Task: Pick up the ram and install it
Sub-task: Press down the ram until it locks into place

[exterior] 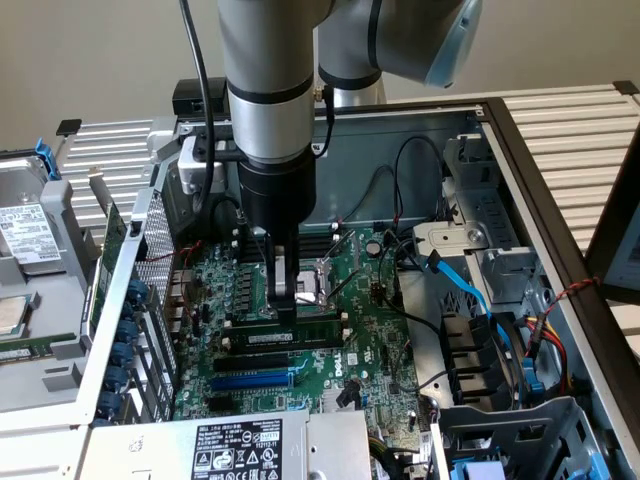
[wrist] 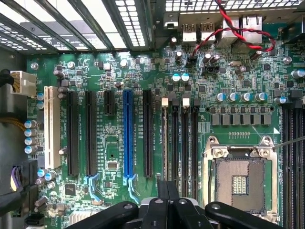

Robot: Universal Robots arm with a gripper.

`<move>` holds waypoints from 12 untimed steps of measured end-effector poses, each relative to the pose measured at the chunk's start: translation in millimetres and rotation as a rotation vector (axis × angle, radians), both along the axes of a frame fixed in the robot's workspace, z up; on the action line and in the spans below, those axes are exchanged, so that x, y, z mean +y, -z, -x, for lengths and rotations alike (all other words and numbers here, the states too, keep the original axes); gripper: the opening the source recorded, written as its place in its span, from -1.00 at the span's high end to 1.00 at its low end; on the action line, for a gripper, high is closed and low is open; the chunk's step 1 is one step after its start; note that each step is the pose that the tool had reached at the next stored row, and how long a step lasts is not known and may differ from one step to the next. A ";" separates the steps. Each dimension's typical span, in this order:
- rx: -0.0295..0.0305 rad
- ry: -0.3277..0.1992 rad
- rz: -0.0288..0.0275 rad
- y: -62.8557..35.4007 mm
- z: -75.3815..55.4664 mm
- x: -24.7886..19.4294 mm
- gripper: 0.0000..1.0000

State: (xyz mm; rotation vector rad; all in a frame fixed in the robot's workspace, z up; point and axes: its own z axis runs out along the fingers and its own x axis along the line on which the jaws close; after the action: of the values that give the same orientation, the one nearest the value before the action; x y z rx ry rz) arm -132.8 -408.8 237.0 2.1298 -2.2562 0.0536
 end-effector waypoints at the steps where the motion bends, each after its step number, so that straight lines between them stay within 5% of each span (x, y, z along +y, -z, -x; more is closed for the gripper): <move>1: 0.0000 0.000 0.0010 0.5 0.0 0.0 0.79; 12: 0.0000 0.000 0.0023 5.6 0.1 0.0 0.79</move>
State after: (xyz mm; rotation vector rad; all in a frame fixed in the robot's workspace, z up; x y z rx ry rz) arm -132.8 -408.8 231.5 2.1286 -2.2552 0.0561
